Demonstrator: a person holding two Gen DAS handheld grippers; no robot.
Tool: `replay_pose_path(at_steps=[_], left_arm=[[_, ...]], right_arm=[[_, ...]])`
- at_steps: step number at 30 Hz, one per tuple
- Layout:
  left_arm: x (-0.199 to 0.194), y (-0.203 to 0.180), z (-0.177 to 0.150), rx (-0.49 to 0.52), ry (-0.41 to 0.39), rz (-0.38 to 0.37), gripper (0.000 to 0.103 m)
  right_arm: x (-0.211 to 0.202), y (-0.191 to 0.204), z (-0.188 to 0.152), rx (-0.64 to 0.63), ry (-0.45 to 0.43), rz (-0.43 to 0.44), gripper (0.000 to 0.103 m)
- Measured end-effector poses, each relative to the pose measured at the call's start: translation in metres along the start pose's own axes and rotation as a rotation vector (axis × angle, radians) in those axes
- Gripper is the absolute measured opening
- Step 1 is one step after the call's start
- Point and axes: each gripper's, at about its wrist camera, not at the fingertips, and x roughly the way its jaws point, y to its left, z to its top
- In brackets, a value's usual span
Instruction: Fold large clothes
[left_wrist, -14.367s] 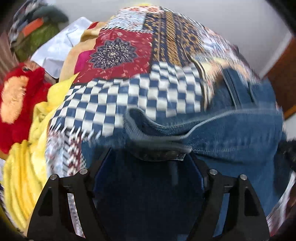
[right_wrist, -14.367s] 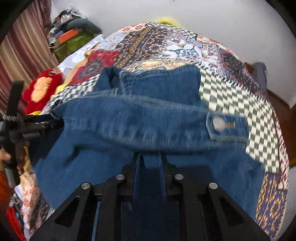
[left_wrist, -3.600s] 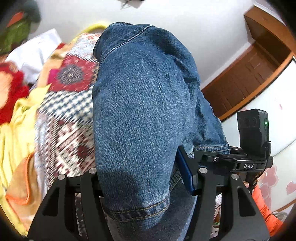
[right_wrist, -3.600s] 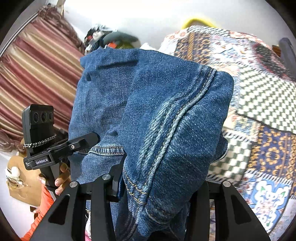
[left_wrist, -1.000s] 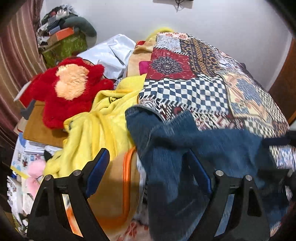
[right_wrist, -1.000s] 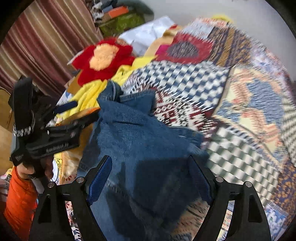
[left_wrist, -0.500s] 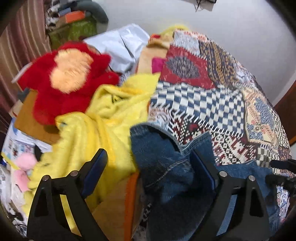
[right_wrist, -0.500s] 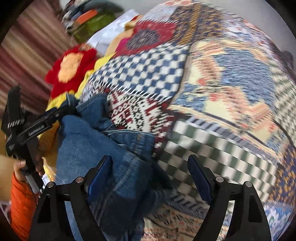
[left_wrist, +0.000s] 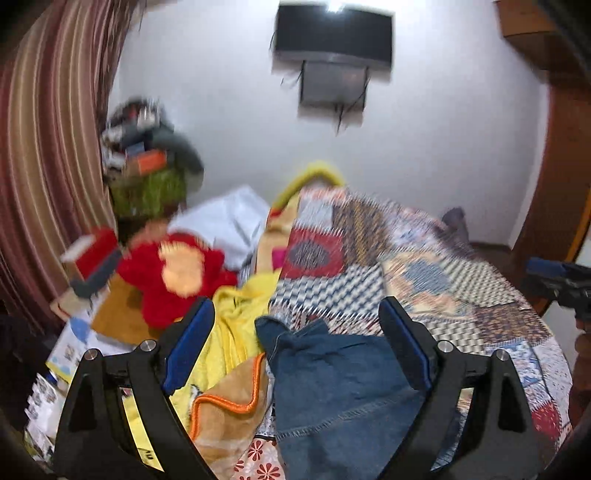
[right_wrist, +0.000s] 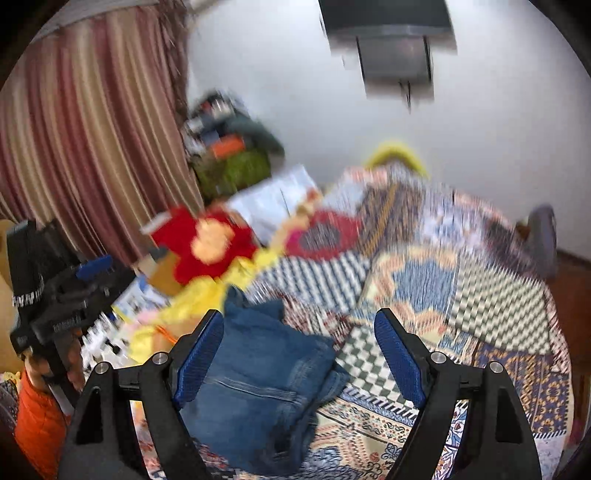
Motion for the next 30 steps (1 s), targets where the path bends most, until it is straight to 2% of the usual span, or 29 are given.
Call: replay_pose_path(at_steps=[2,6,9,13,16,21,23,27,30], left_arm=[[-0.046,-0.012,0.000,0.009,-0.095,0.011,0.091],[-0.110,-0.028,-0.004,-0.007,-0.218,-0.004,0.091],[-0.145,-0.040,-0.011,-0.022,-0.281,-0.004,0.091],[-0.176,-0.051,-0.023,-0.043,-0.329,-0.002,0.091],[-0.193,-0.057,-0.034,-0.049,-0.353,-0.007,0.091],[-0.209,-0.063,-0.050,-0.038,-0.367,0.062,0.091],[-0.211,-0.064,-0.056,-0.042,-0.356,0.060,0.098],[-0.209,-0.061,-0.064,-0.065,-0.337,0.074,0.103],[-0.204,-0.058,-0.068,-0.095,-0.309,0.052,0.103]], right_arm=[[-0.029,0.012,-0.001,-0.013,-0.067,0.006,0.082],[-0.094,0.037,-0.011,-0.052,-0.226,0.001,0.082],[-0.132,0.056,-0.026,-0.074,-0.325,-0.019,0.082],[-0.159,0.074,-0.048,-0.082,-0.385,-0.040,0.082],[-0.164,0.081,-0.065,-0.076,-0.387,-0.030,0.082],[-0.164,0.094,-0.082,-0.085,-0.381,-0.031,0.082],[-0.165,0.098,-0.086,-0.088,-0.371,-0.040,0.083],[-0.163,0.102,-0.091,-0.092,-0.355,-0.096,0.097],[-0.163,0.104,-0.093,-0.098,-0.351,-0.119,0.101]])
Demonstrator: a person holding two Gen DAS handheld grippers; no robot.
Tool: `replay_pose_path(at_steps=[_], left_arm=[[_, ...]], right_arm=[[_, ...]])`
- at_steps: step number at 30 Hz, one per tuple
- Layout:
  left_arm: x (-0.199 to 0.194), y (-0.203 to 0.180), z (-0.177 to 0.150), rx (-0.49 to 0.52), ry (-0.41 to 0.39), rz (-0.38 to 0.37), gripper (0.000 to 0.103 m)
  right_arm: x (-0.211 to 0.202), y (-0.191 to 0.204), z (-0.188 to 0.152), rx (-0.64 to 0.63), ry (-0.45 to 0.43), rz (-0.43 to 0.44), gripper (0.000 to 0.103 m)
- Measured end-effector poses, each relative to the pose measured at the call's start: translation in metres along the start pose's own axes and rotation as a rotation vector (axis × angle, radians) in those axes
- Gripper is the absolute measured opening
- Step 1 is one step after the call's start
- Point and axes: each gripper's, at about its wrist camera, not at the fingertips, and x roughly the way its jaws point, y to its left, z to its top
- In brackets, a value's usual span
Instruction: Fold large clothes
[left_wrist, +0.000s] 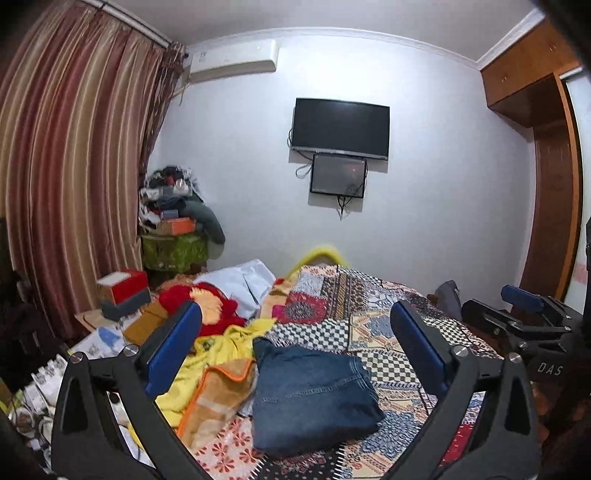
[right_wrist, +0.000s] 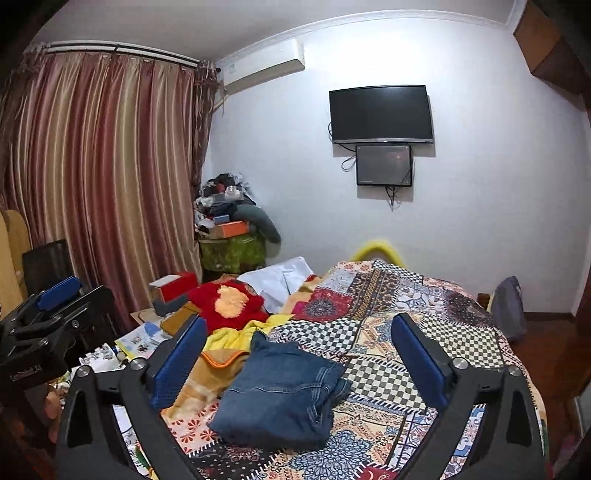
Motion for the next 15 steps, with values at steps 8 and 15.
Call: replay_pose_path(at_steps=[8,15], left_arm=[[-0.0011,0.0017,-0.0067,-0.016,0.015,-0.005,0.103],[-0.0019,-0.0027,-0.0080,-0.002,0.014,-0.007,0.103]], right_arm=[[0.0011,0.0009,-0.0009,-0.005,-0.003,-0.011,0.103],[0.0030,-0.0012,-0.0030,0.007,0.010,0.002,0.103]])
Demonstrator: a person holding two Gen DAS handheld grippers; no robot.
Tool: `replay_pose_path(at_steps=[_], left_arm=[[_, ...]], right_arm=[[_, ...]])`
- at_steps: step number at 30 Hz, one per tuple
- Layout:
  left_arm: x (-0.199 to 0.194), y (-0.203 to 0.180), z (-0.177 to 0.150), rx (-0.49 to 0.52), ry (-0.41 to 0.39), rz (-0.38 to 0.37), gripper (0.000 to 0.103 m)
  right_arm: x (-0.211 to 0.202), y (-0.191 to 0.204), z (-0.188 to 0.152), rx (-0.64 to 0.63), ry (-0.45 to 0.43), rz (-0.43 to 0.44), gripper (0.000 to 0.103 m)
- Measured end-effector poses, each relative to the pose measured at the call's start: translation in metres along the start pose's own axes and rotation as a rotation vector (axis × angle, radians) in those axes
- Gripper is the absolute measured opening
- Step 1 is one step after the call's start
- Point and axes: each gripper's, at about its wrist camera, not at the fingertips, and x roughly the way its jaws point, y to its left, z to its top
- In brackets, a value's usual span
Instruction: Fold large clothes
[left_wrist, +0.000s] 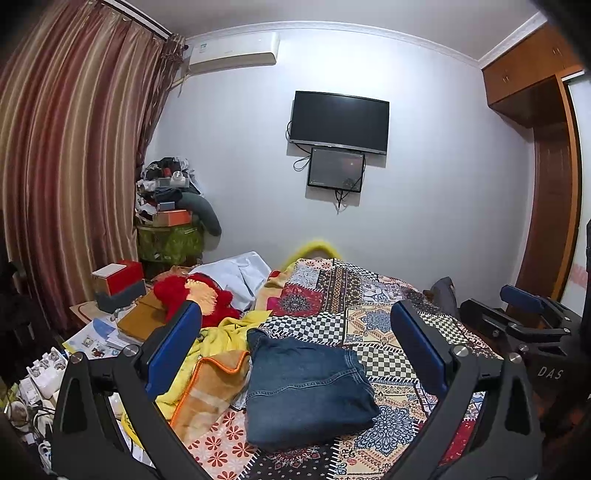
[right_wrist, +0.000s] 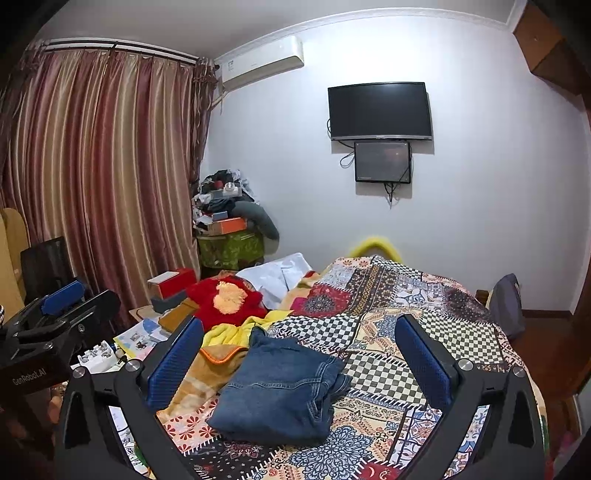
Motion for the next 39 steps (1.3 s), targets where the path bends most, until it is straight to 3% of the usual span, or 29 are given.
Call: replay_pose_path(at_steps=[27,39], left_arm=[[0.0044,-0.0003,-0.0025,0.008,0.009,-0.016,0.103],[0.0079,-0.0028,-0.0025,0.015,0.033,-0.068,0.103]], right_arm=[[0.0036,-0.0008,-0.0013,0.018,0.008,-0.009,0.103],[0.0038,0.0011,-0.0006,0.025,0.001,-0.012,0.103]])
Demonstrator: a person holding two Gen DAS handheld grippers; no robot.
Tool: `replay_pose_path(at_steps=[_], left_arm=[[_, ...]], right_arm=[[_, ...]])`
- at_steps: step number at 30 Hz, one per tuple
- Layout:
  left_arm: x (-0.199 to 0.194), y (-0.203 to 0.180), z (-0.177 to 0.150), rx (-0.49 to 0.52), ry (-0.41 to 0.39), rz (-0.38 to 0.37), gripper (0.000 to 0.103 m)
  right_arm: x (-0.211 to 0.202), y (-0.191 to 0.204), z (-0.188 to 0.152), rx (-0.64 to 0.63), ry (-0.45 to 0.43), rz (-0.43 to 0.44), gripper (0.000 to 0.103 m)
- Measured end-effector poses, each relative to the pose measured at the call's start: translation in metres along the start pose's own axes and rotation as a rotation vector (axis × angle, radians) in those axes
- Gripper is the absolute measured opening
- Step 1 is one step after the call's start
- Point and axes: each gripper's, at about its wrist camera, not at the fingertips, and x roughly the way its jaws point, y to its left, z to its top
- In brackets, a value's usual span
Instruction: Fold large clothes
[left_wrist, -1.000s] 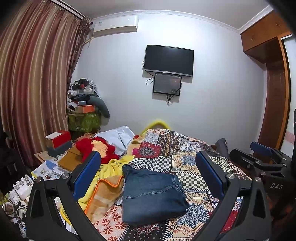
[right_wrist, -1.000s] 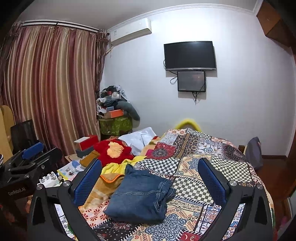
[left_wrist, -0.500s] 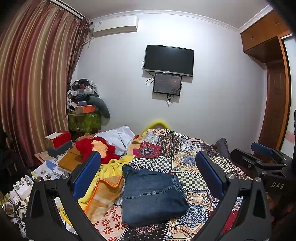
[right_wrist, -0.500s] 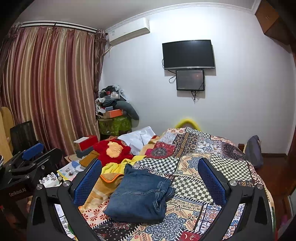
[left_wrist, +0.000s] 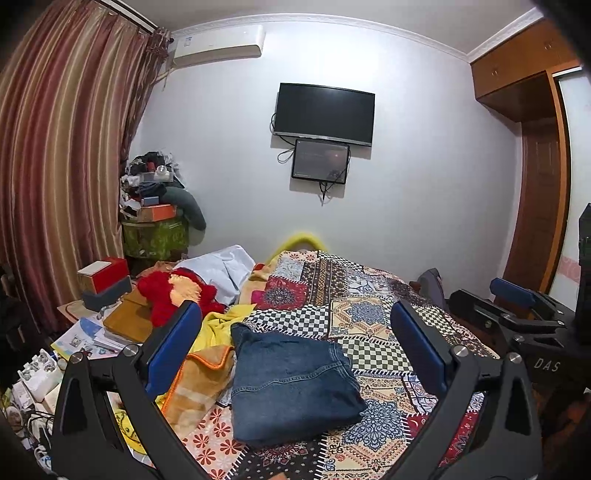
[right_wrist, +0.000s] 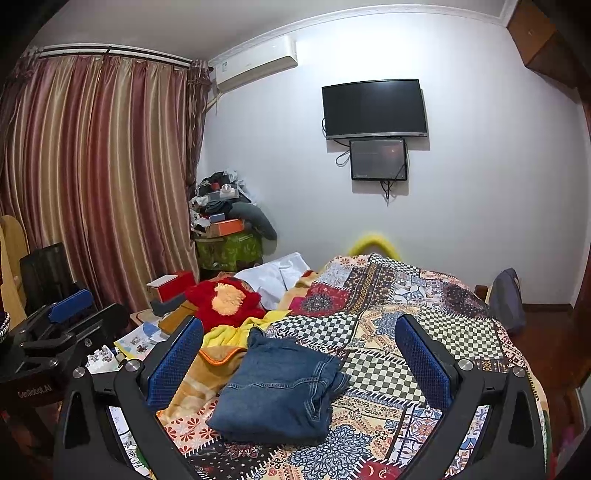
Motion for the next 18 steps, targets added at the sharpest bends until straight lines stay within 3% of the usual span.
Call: replay_pose_path(at_steps=[18], left_arm=[[0.0003,0.0004,0.0007,0.000,0.007,-0.017,0.103]], right_arm=[[-0.0008,0.0029,-0.0024,-0.007,-0.004,-0.003,0.103]])
